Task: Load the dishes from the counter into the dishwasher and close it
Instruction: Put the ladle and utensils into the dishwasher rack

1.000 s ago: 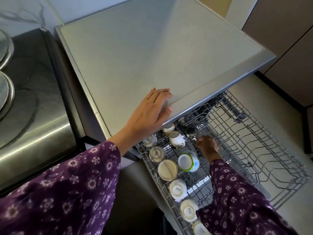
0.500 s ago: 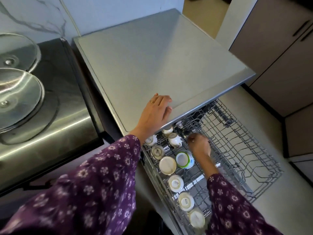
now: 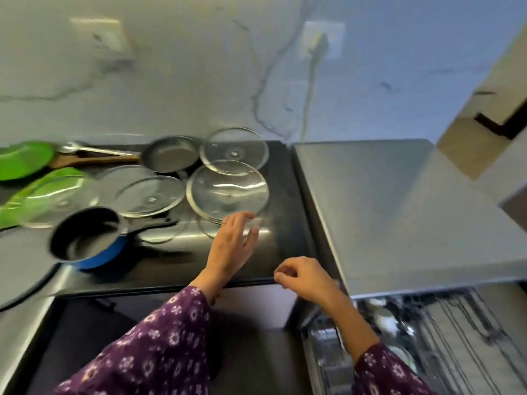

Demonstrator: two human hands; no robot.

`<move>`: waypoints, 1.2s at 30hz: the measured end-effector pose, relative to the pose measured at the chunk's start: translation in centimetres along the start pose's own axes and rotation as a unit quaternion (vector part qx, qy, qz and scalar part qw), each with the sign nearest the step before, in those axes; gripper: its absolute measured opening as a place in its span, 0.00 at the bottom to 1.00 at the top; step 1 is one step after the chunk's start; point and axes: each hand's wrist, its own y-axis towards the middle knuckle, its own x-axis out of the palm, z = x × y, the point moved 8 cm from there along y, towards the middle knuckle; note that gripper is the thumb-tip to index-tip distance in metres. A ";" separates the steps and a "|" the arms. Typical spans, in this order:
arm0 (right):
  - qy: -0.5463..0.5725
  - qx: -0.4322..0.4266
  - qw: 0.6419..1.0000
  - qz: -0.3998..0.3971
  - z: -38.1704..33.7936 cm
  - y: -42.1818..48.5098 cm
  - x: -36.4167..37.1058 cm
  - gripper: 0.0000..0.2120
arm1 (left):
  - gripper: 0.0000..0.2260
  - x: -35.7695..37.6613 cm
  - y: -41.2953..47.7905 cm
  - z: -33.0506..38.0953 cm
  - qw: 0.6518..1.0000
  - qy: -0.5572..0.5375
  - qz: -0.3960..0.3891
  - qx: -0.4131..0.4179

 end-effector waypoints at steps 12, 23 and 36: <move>-0.031 -0.142 0.988 -0.053 -27.7 15.0 11.5 0.05 | 0.20 -27.7 -6.9 -22.5 0.963 0.098 0.165 -0.187; -0.170 -0.167 0.970 -0.044 -40.8 29.5 19.7 0.08 | 0.22 -35.5 -12.1 -37.6 0.937 0.128 0.155 -0.287; -0.227 -0.131 0.965 -0.004 -43.1 44.5 22.4 0.14 | 0.13 -32.0 -10.0 -45.3 0.946 0.085 0.103 -0.297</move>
